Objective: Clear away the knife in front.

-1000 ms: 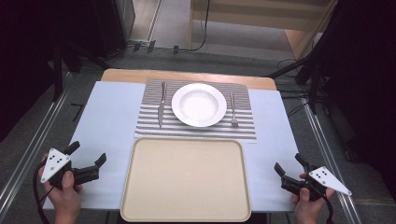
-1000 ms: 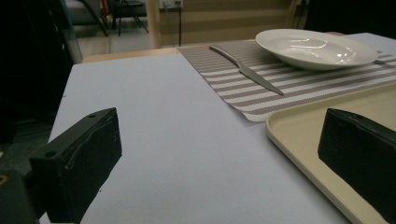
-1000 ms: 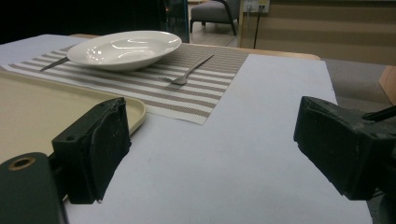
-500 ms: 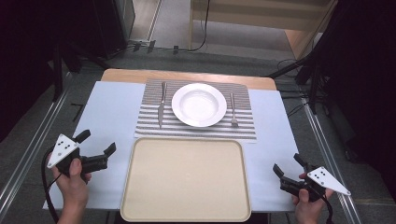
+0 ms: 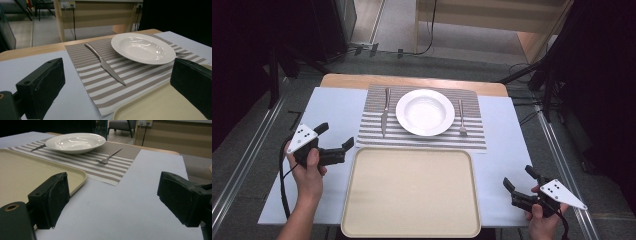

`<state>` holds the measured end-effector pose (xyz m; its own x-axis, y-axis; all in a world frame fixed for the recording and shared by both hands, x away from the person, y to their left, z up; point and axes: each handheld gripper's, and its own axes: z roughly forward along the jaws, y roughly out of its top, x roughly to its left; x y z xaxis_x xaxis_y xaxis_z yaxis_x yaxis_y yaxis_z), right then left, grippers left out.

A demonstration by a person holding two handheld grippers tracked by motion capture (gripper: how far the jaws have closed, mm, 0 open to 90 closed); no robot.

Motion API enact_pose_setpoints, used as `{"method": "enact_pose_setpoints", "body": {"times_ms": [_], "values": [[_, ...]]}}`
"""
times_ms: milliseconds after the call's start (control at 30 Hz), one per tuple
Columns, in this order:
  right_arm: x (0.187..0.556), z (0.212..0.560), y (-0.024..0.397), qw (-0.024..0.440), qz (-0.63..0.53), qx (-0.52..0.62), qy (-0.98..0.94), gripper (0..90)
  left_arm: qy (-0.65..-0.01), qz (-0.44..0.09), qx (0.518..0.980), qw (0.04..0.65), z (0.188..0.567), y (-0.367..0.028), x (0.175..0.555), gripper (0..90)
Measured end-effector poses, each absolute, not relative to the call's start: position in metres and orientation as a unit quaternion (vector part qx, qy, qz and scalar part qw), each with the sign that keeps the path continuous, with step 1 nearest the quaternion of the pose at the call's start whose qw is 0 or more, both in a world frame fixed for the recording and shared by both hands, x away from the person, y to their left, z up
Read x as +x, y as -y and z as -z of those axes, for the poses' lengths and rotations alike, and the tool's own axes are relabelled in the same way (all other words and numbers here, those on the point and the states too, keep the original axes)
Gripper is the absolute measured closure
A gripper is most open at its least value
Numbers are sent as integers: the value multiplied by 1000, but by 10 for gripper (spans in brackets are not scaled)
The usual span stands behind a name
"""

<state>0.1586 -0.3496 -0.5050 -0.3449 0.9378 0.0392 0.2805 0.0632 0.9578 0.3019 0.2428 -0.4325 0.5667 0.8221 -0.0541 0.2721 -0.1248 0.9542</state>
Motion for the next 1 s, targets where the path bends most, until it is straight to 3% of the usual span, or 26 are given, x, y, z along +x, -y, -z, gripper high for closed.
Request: {"method": "enact_pose_setpoints", "body": {"times_ms": [1000], "values": [[155, 502, 351, 323, -507, 463, -651, 98, -389, -222, 717, 534, 422, -195, 370, 0]]}}
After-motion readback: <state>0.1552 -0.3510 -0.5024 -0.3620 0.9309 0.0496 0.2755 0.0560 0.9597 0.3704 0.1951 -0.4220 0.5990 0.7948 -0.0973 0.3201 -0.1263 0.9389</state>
